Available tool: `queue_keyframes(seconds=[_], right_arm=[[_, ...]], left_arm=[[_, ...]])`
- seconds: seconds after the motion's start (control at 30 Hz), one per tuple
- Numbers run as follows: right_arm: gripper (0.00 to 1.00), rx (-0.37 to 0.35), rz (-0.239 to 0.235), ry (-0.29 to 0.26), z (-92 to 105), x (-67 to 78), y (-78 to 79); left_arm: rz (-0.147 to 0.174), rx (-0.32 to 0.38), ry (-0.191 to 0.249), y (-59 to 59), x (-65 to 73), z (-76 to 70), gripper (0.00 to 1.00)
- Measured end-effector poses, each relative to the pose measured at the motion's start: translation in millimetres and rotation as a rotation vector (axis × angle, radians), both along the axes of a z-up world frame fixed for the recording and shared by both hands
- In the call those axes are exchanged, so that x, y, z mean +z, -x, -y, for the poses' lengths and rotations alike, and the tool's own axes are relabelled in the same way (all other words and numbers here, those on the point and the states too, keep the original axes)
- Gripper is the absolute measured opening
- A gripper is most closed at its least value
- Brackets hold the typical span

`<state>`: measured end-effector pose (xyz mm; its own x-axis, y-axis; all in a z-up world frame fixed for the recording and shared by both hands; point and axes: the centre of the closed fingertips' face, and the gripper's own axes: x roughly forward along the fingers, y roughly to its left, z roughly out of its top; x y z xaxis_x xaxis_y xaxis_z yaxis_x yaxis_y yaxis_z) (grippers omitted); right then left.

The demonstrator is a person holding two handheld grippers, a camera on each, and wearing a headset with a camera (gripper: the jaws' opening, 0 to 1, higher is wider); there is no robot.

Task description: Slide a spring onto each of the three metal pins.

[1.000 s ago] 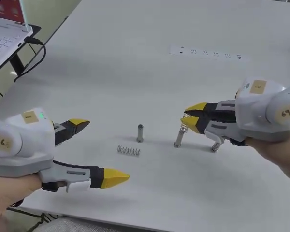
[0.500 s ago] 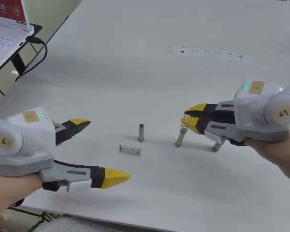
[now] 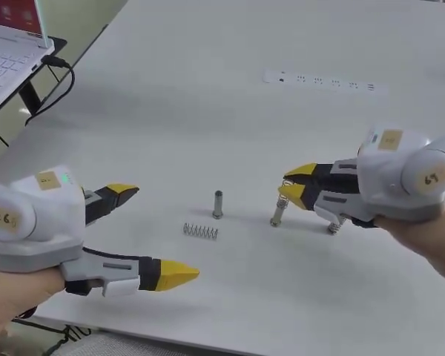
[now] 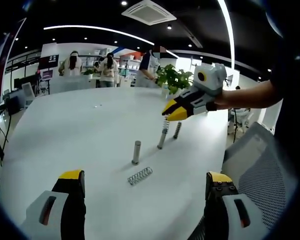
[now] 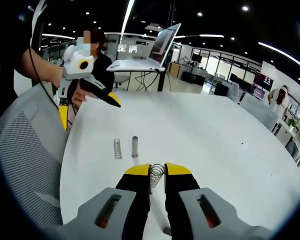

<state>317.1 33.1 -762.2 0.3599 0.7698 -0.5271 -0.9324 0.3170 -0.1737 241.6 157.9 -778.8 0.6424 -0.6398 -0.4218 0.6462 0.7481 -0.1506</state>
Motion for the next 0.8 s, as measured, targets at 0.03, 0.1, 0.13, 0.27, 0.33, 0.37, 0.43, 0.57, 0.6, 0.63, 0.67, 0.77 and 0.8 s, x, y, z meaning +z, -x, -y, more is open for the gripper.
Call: queue_keyframes(seconds=[0.03, 0.1, 0.13, 0.27, 0.33, 0.37, 0.43, 0.57, 0.6, 0.63, 0.67, 0.77, 0.8], right_arm=[[0.07, 0.002, -0.002, 0.001, -0.1, -0.9, 0.9], [0.07, 0.004, 0.004, 0.010, 0.5, -2.6, 1.1], [0.07, 0.006, 0.004, 0.014, 0.8, -3.9, 1.2], [0.07, 0.006, 0.001, 0.024, 2.2, -9.0, 0.4], [0.07, 0.008, -0.001, 0.034, 2.9, -13.3, -0.1], [0.07, 0.010, 0.002, 0.042, 3.3, -15.3, -0.2], [0.07, 0.024, 0.001, 0.060, 2.8, -20.3, 1.2], [0.07, 0.040, 0.002, 0.099, 1.3, -29.8, 1.8], [0.07, 0.041, 0.002, 0.104, 1.1, -31.4, 1.5], [0.07, 0.045, 0.000, 0.109, 0.8, -33.1, 1.8], [0.07, 0.047, -0.005, 0.116, 0.6, -36.0, 1.5], [0.07, 0.055, -0.006, 0.141, 1.7, -44.0, 1.3], [0.07, 0.058, -0.013, 0.155, 3.0, -47.5, 3.0]], left_arm=[[0.000, 0.000, -0.001, 0.0, -0.2, -0.3, 0.98], [0.000, -0.001, -0.002, -0.2, -0.2, -0.3, 0.98], [0.000, -0.001, -0.003, -0.4, -0.1, 0.0, 0.98], [0.001, -0.005, -0.003, -1.3, 0.3, 1.7, 0.98], [0.001, -0.007, -0.003, -1.9, 0.4, 2.4, 0.98], [0.001, -0.007, -0.004, -2.2, 0.3, 2.5, 0.98], [0.000, -0.009, -0.005, -2.6, 0.0, 2.6, 0.98], [-0.002, -0.008, -0.008, -3.0, -0.6, 1.4, 0.98], [-0.002, -0.007, -0.009, -3.1, -0.8, 0.9, 0.98], [-0.002, -0.007, -0.009, -3.2, -0.9, 0.5, 0.98], [-0.001, -0.005, -0.009, -3.1, -0.8, -0.2, 0.98], [-0.003, -0.001, -0.010, -3.2, -1.5, -1.6, 0.98], [-0.008, -0.002, -0.011, -2.6, -2.5, -1.9, 0.98]])
